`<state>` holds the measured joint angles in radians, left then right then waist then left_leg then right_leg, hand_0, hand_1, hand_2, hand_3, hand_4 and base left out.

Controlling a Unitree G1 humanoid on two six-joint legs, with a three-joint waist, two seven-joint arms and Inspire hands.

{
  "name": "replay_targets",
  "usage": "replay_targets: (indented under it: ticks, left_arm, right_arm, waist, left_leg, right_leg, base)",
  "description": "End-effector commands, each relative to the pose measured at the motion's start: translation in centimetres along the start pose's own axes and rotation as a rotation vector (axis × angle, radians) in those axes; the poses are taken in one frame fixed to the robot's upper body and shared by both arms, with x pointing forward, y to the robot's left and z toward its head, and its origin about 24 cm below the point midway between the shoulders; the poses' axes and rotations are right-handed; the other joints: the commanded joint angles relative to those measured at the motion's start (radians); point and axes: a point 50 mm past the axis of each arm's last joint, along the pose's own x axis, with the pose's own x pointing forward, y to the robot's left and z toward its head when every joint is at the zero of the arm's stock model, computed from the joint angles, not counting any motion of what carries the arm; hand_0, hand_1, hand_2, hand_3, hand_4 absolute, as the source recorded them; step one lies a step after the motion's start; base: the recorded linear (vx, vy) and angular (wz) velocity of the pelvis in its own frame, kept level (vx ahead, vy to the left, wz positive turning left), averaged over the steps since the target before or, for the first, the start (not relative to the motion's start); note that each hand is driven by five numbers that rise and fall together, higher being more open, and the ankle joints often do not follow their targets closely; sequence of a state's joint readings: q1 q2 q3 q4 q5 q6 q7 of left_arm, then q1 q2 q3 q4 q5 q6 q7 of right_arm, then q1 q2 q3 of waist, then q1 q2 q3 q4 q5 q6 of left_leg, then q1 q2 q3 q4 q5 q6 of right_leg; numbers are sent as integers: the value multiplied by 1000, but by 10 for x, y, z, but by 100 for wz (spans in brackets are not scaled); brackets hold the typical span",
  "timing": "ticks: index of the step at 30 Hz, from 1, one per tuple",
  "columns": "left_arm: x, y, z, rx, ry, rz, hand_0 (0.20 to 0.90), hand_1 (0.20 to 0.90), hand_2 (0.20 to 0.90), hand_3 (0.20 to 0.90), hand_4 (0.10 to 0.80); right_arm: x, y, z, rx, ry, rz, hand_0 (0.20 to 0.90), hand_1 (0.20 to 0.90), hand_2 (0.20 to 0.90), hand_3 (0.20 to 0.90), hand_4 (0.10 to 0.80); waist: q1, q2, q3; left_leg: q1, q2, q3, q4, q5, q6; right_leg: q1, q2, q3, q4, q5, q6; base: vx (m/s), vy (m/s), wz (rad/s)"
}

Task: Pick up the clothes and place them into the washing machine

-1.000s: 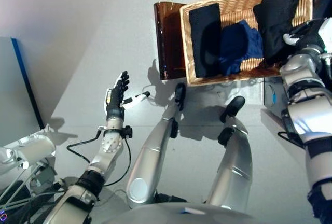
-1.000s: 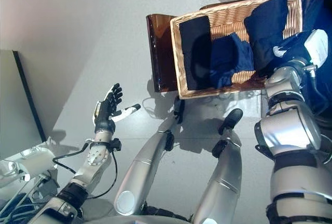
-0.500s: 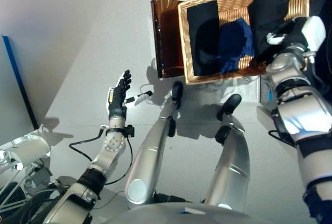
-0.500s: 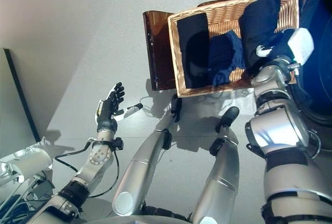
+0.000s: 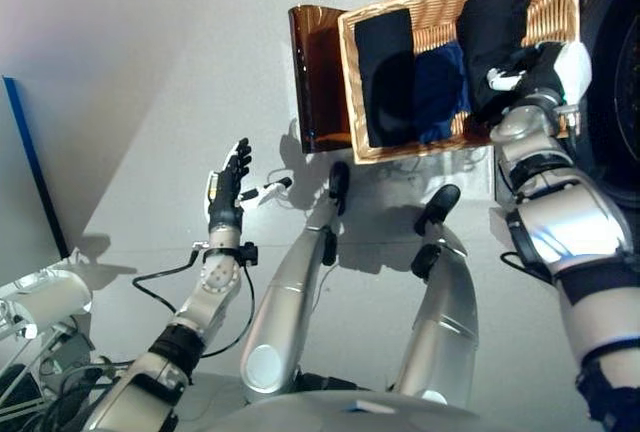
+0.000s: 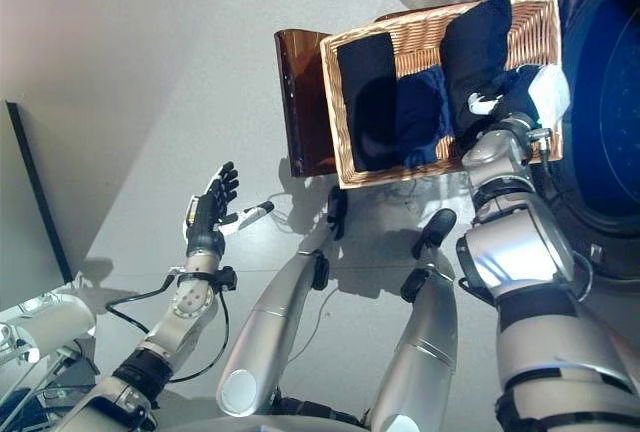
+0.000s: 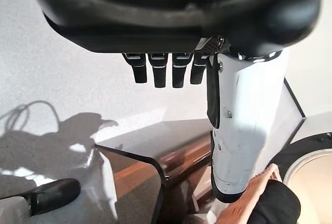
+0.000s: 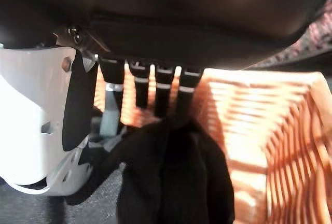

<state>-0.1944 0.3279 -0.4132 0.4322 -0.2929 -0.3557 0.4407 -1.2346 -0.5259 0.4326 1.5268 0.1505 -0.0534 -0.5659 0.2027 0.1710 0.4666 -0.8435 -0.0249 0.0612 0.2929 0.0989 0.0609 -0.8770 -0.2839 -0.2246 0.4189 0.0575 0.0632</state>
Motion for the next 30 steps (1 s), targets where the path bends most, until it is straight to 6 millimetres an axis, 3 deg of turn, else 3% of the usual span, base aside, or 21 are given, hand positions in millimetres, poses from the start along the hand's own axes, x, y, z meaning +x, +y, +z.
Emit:
replay_targets:
  ticks: [1, 6, 19, 20, 22, 23, 30]
  left_arm:
    - [-4, 18, 8, -19, -66, 56, 900, 900, 900, 900, 800]
    - [-5, 18, 3, -3, -51, 60, 900, 900, 900, 900, 800]
    - [-5, 15, -2, 14, -44, 73, 900, 900, 900, 900, 800]
    - [-5, 16, -8, 25, -12, 95, 900, 900, 900, 900, 800]
    - [-6, 16, -11, 32, 1, 100, 900, 900, 900, 900, 800]
    - [-6, 15, -15, 37, 16, 107, 900, 900, 900, 900, 800]
    - [-15, 19, -28, 27, 72, 160, 900, 900, 900, 900, 800]
  right_arm:
    - [-1, 2, 24, 102, -104, 2, 900, 900, 900, 900, 800]
    - [-16, 24, 22, 209, -114, 20, 900, 900, 900, 900, 800]
    - [-51, 66, 3, 297, -76, 87, 900, 900, 900, 900, 800]
    - [-66, 80, -2, 337, -62, 117, 900, 900, 900, 900, 800]
    - [-73, 86, -6, 345, -60, 135, 900, 900, 900, 900, 800]
    - [-87, 97, -16, 359, -41, 170, 900, 900, 900, 900, 800]
    - [-131, 118, -46, 368, -49, 272, 900, 900, 900, 900, 800]
  waist:
    - [29, 3, 2]
    - [20, -2, 6]
    - [1, -11, 10]
    - [-11, -25, 8]
    - [-18, -32, 9]
    - [-29, -40, 6]
    - [-67, -74, -15]
  left_leg:
    - [-45, 5, -36, 20, -72, -103]
    - [-31, 8, -32, 22, -75, -100]
    - [23, 18, -26, -3, -64, -101]
    - [43, 19, -26, -7, -64, -101]
    - [55, 19, -26, -10, -64, -101]
    - [76, 21, -24, -16, -63, -102]
    - [184, 33, -21, -78, -47, -105]
  right_leg:
    - [89, -16, 18, 2, -100, 48]
    - [103, -12, 19, -1, -101, 46]
    - [159, -2, 11, -30, -91, 48]
    - [176, 3, 10, -34, -92, 48]
    - [189, 5, 10, -39, -90, 48]
    - [214, 6, 7, -54, -84, 49]
    - [326, 12, -11, -129, -56, 60]
  base:
    - [0, 0, 0]
    - [0, 0, 0]
    - [-2, -4, -3]
    - [19, -12, -3]
    - [18, -12, -6]
    - [20, -15, -8]
    - [32, -14, -5]
